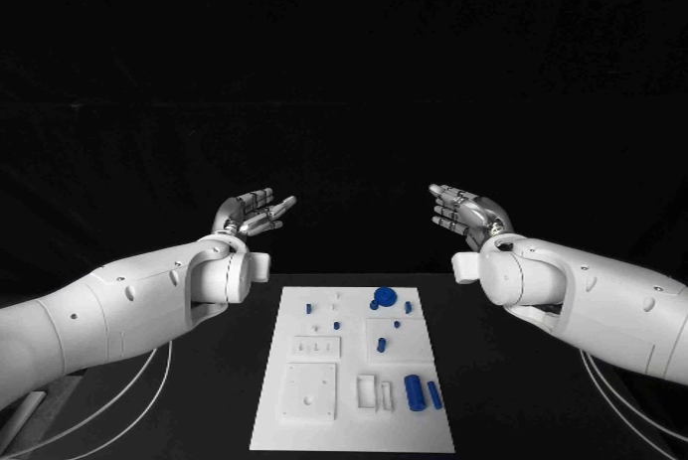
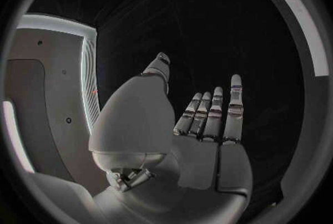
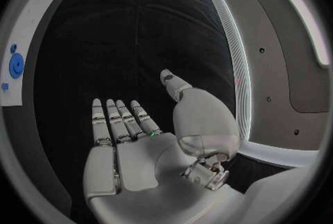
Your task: Assemble the parts on the task board
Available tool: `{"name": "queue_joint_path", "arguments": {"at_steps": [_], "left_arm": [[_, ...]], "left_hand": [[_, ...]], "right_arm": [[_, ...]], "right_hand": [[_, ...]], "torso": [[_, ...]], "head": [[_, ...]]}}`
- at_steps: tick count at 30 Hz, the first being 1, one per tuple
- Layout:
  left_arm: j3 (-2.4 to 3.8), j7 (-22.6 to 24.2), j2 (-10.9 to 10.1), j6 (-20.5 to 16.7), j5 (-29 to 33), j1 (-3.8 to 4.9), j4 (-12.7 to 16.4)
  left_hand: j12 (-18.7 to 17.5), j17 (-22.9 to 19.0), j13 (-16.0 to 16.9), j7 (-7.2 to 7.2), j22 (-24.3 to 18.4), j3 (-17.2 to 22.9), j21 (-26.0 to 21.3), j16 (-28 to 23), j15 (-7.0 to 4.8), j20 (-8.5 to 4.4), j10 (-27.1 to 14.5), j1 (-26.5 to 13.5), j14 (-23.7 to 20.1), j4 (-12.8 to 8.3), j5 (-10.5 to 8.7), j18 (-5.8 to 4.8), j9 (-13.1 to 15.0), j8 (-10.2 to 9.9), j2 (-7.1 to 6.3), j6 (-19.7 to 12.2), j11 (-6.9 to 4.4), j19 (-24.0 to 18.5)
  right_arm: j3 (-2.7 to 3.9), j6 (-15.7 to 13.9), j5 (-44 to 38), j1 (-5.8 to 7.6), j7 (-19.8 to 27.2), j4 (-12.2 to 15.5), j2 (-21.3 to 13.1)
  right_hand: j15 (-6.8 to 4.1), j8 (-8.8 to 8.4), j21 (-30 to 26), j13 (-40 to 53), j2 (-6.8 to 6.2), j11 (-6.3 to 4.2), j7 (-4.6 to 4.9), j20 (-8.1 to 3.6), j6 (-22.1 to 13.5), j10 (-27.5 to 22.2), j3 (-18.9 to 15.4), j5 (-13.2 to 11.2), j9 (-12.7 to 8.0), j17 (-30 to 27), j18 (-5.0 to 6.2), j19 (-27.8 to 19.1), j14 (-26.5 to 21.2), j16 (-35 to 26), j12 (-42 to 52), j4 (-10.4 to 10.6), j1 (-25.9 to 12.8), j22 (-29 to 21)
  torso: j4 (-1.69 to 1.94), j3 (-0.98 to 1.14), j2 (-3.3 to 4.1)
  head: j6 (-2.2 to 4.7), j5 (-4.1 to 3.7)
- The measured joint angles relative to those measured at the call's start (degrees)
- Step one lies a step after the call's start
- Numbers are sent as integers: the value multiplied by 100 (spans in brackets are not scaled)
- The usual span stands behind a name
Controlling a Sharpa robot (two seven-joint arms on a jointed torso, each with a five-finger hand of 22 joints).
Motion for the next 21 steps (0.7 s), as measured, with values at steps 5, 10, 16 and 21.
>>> {"name": "queue_joint_path", "arguments": {"at_steps": [5, 10, 16, 21], "left_arm": [[-94, -308, 135, 337, -93, 202, -420], [-120, -500, 179, 547, -164, 256, -546], [-132, -534, 62, 705, -220, 256, -371], [-139, -529, -88, 822, -323, 254, -124]], "left_hand": [[0, 6, 4, 38, 7, 16, 0, 0, 28, 17, 103, 99, 130, 16, 3, 6, 5, 0, -5, 81, 40, 73], [35, 45, 33, 125, 20, 84, 48, 50, 51, -3, 661, 85, 959, -166, 3, 91, 28, 29, 174, 542, 115, 363], [100, 186, 77, 209, 144, 43, 437, 225, 48, -606, 2542, -18, 2588, -871, 42, -121, 98, 112, 675, 1970, 163, 1163], [105, 392, 93, 117, 312, -13, 873, 416, -335, -1238, 3424, 101, 3595, -1283, 65, -500, 125, 112, 920, 2594, -64, 1795]], "right_arm": [[111, 712, -221, 124, -545, -367, 53], [160, 1243, -391, 178, -952, -555, 83], [166, 1299, -2106, 158, -983, -975, 225], [163, 1218, -3844, 116, -947, -1004, 289]], "right_hand": [[2, 32, 34, 21, 76, 4, 23, -44, 415, 469, -450, 355, 26, 25, -1, 335, 455, 10, 25, -166, 479, 25], [-55, 62, 87, 67, 114, -76, 119, -178, 1308, 1444, -801, 593, 63, 70, -1, 1144, 1512, 61, 69, -409, 962, 71], [-284, 129, 223, 107, 82, -273, 69, -454, 2518, 2711, -714, 724, 125, 145, -1, 2417, 2908, 154, 108, -665, 1176, 129], [-665, 166, 502, 120, 13, -483, -15, -805, 3250, 3515, -449, 856, 157, 297, 0, 3597, 4182, 343, 109, -891, 1244, 223]], "torso": [[2, 1, 1], [2, 0, 1], [18, -24, 22], [73, -55, 66]], "head": [[0, 0], [-1, 1], [-62, 24], [-98, -1]]}}
